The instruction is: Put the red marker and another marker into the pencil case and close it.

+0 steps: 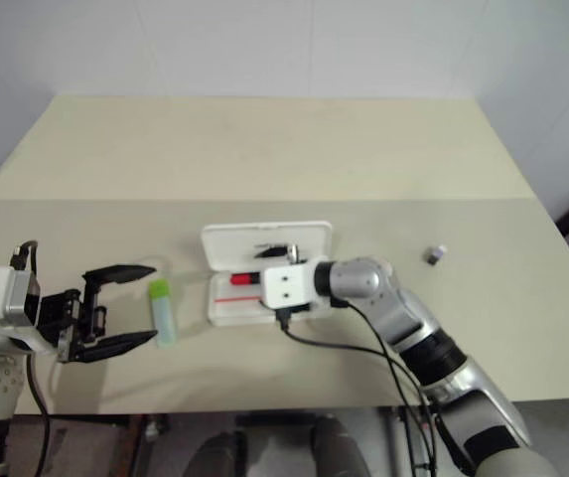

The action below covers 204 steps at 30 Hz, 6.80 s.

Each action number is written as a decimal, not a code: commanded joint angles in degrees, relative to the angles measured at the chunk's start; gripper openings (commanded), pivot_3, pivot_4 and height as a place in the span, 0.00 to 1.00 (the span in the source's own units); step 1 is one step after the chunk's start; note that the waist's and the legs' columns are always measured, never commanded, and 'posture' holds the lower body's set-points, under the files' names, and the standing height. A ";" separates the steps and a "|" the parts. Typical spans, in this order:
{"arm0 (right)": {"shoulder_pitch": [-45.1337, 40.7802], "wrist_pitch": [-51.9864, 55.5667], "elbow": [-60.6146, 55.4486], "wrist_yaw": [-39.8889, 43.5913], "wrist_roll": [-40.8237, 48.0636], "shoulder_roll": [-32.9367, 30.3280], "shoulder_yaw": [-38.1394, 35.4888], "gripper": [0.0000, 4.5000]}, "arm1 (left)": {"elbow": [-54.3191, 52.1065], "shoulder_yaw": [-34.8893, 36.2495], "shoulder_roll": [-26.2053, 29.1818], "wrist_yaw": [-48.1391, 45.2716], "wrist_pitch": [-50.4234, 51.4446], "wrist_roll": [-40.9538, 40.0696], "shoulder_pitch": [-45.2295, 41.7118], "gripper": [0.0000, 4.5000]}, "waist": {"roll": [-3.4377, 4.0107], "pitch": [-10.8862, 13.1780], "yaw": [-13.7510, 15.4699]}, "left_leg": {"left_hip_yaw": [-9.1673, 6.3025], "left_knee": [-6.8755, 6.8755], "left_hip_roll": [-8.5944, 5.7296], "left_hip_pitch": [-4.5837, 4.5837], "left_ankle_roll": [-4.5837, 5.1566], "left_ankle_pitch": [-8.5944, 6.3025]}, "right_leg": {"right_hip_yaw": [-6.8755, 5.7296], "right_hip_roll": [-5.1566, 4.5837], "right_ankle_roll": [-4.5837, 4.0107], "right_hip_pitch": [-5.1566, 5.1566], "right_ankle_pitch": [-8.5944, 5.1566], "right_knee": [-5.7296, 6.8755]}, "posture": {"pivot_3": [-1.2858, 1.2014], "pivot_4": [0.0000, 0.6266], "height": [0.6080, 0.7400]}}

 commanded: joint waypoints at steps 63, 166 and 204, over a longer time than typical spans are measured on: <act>16.79 25.95 -19.64 17.52 55.08 -18.03 -38.53 1.00 | -37.59 -11.68 -33.90 81.11 36.44 34.81 20.19 1.00 | -0.08 0.02 0.69 | 0.01 0.38 -0.16 0.15 0.00 -0.04 | 0.13 0.08 0.35 0.62 0.18 -0.42 | 0.52 0.24 1.00; 40.42 20.50 -29.06 8.55 55.02 -19.90 -50.95 1.00 | 3.72 -35.11 -5.70 18.69 6.77 38.20 -26.62 0.68 | -0.24 0.45 1.96 | -0.04 0.92 -0.26 0.11 -0.04 -0.21 | 0.48 0.24 0.54 0.60 0.30 -0.20 | 0.52 0.24 1.00; 34.13 16.54 -19.09 2.91 44.58 -17.13 -44.49 1.00 | -9.06 -17.52 -7.58 16.50 6.57 16.72 -20.20 0.99 | -0.24 0.45 1.87 | -0.04 0.92 -0.25 0.15 -0.04 -0.20 | 0.45 0.21 0.53 0.60 0.30 -0.17 | 0.52 0.24 1.00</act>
